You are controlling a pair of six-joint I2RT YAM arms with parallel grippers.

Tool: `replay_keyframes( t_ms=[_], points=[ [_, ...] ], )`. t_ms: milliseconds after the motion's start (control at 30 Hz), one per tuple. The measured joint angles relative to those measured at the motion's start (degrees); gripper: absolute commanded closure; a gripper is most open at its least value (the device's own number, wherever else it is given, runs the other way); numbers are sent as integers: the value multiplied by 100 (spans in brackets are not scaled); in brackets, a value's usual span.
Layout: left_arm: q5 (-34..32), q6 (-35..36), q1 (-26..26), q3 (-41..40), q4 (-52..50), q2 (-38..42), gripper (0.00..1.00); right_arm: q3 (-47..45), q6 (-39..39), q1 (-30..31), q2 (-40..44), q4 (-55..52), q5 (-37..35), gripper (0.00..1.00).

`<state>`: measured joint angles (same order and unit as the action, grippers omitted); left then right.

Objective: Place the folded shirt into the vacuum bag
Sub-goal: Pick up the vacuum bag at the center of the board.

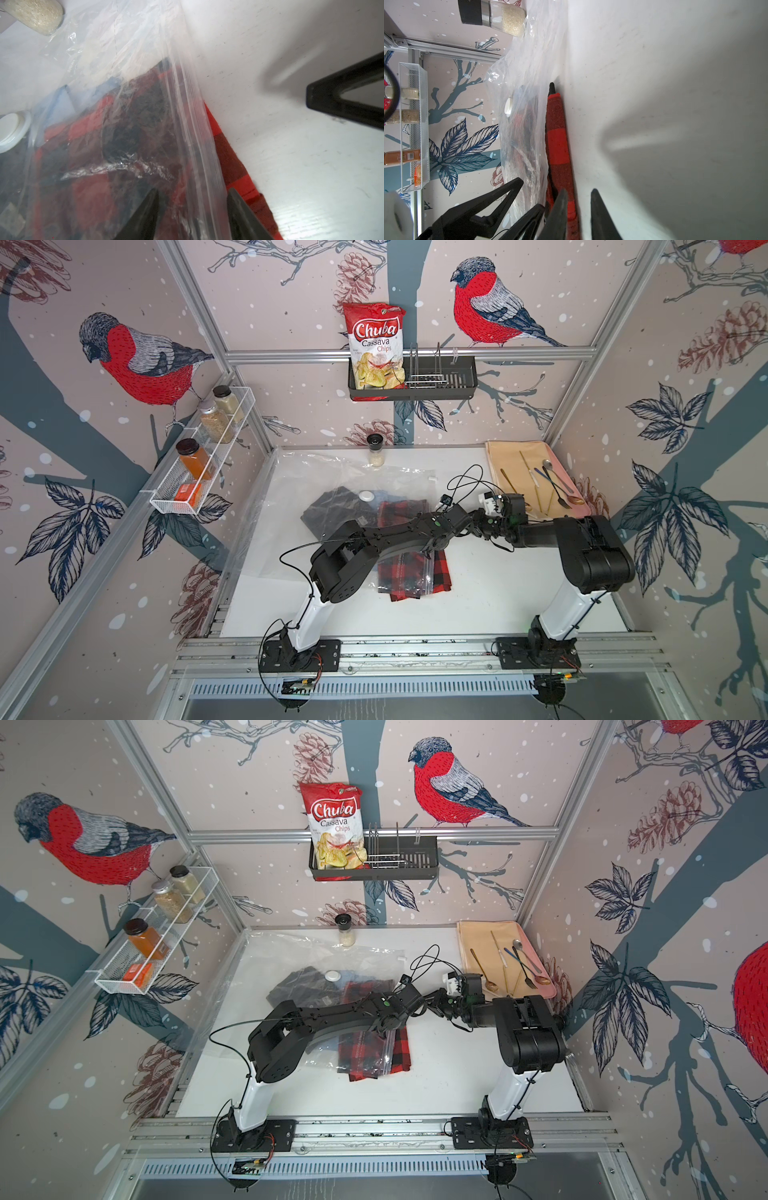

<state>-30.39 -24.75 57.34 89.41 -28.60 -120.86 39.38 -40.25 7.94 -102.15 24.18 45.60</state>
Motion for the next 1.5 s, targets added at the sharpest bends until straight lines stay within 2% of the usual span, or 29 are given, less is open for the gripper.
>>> replay_keyframes(
  t_ms=[133, 233, 400, 533, 667, 833, 1100, 1300, 1500],
  points=[
    [-31, -35, 0, 138, -72, -140, 49, -9, 0, 0, 0, 20, 11, 77],
    [-92, -55, 0, 179, -109, -190, 59, -13, 0, 0, 15, 22, 28, 76],
    [-221, -94, 0, 151, -162, -142, 69, -17, 0, 0, 22, 22, 46, 76],
    [-302, -149, -2, 61, -140, 26, 84, -20, 0, 2, 22, 44, 68, 74],
    [-350, -197, -31, -63, -74, 140, 90, -33, -2, 28, 44, 74, 87, 68],
    [-415, -232, -131, -254, -11, 293, 91, -35, -2, 122, 63, 125, 136, 62],
    [-321, -286, -308, -697, 256, 590, 92, 256, -2, 632, 4, 114, 173, 65],
    [-90, -369, -496, -1049, 529, 776, 82, 671, 4, 1045, -168, 72, 162, 68],
    [151, -400, -640, -1248, 734, 811, 76, 743, 2, 1073, -214, 0, 92, 68]
  ],
)
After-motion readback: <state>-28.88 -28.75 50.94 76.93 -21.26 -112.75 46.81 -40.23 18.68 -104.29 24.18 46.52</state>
